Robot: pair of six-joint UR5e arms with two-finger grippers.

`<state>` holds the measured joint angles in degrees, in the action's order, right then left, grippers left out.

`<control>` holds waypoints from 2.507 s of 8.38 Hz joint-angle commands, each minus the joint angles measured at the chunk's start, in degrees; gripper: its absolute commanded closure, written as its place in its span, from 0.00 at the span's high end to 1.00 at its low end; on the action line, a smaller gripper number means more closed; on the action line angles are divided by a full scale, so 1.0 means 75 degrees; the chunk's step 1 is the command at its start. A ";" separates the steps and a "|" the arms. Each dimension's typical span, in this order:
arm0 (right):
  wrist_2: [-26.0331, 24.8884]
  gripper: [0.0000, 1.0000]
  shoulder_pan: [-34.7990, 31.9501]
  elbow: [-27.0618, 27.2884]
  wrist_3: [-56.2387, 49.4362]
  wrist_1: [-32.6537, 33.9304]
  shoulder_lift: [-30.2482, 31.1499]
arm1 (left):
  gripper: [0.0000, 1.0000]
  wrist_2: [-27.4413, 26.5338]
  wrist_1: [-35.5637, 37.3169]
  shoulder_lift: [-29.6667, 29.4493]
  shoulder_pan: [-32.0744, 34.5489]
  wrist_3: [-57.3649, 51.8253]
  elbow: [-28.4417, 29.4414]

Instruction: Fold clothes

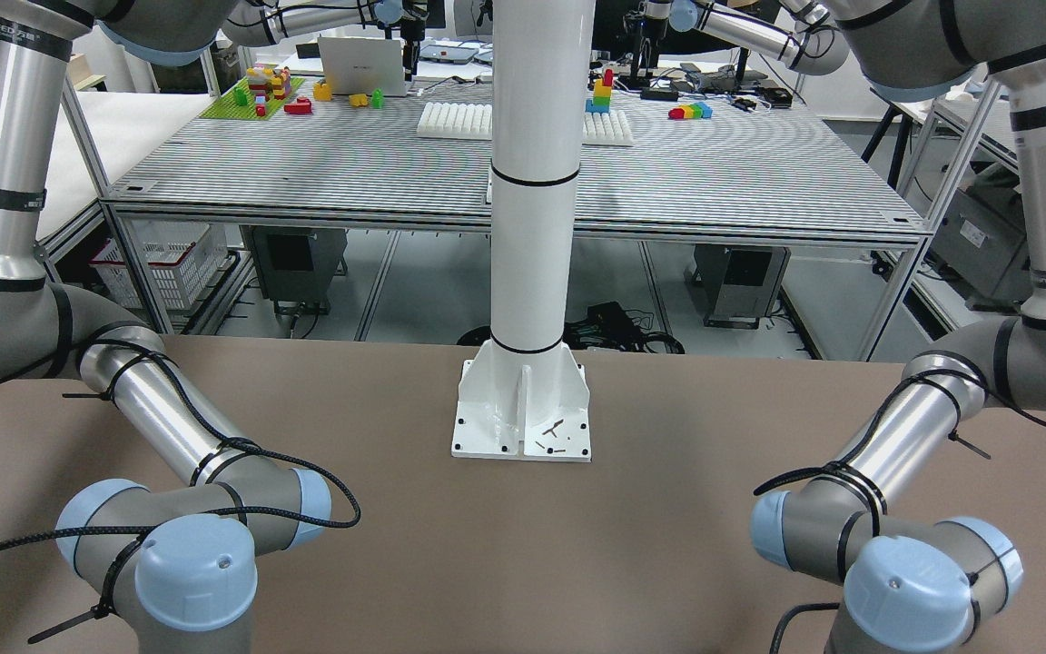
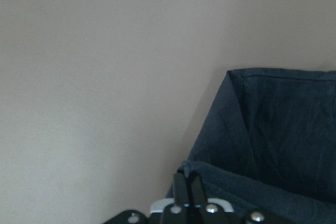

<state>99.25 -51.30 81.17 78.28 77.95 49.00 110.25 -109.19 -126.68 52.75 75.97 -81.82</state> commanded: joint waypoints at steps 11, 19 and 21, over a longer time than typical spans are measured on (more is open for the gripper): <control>-0.0600 0.66 0.1528 0.1516 0.1410 -0.1871 0.2323 | 0.63 -0.0508 -0.1390 -0.0160 0.0034 0.0336 0.1183; -0.0601 0.62 0.1953 0.1681 0.1410 -0.2799 0.3110 | 0.65 -0.0543 -0.1426 -0.0148 -0.0107 0.0816 0.1077; -0.0600 0.60 0.1976 0.1704 0.1410 -0.2799 0.3169 | 0.65 -0.0544 -0.1426 -0.0125 -0.0119 0.0863 0.1100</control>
<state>94.73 -36.58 93.74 88.86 56.96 72.37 106.20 -119.88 -127.77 51.96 82.19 -73.69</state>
